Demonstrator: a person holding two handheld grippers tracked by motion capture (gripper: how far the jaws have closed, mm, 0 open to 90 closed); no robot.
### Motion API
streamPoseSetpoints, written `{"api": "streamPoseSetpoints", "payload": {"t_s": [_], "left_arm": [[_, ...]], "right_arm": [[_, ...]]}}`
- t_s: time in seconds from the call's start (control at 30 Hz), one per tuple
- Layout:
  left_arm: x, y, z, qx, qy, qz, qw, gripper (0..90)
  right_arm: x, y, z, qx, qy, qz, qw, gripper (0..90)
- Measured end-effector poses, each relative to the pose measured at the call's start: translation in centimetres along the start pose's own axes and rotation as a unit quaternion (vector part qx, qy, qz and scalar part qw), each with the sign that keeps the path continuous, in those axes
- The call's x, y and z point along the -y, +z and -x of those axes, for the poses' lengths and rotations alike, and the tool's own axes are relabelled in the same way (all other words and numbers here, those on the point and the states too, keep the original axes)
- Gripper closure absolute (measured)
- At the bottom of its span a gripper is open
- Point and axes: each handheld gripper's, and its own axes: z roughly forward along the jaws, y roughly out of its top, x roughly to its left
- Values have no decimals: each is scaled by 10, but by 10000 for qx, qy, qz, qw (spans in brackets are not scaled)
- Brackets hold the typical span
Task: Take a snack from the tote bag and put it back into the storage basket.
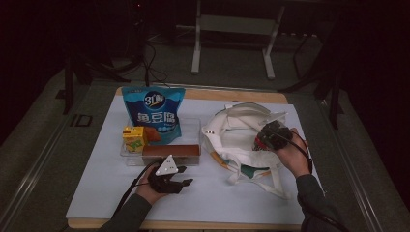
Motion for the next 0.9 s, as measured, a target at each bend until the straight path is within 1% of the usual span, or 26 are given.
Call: {"api": "streamPoseSetpoints", "payload": {"t_s": [0.07, 0.27, 0.37, 0.5, 0.57, 0.63, 0.7, 0.77, 0.9], "left_arm": [[0, 0, 0, -5, 2, -1, 10000, 463], [0, 0, 0, 0, -5, -1, 10000, 463], [0, 0, 0, 0, -3, 0, 10000, 463], [0, 0, 0, -3, -1, -1, 10000, 463], [0, 0, 0, 1, 1, 0, 10000, 463], [0, 0, 0, 2, -2, 2, 10000, 463], [0, 0, 0, 0, 4, -3, 10000, 463], [0, 0, 0, 1, 0, 1, 10000, 463], [0, 0, 0, 0, -1, 1, 10000, 463]], "right_arm": [[2, 0, 2, -14, 6, -23, 10000, 900], [8, 3, 4, -14, -69, -208, 9998, 900], [11, 7, 4, -82, -59, -327, 9994, 900], [13, 9, 3, -151, -138, -456, 9988, 900], [15, 9, 2, -135, -197, -518, 9984, 900], [18, 8, 4, -129, -203, -547, 9982, 900], [21, 8, 6, -108, -133, -602, 9980, 900], [25, 7, 9, -153, -69, -601, 9981, 900], [31, 6, 12, -151, -43, -646, 9978, 900]]}}
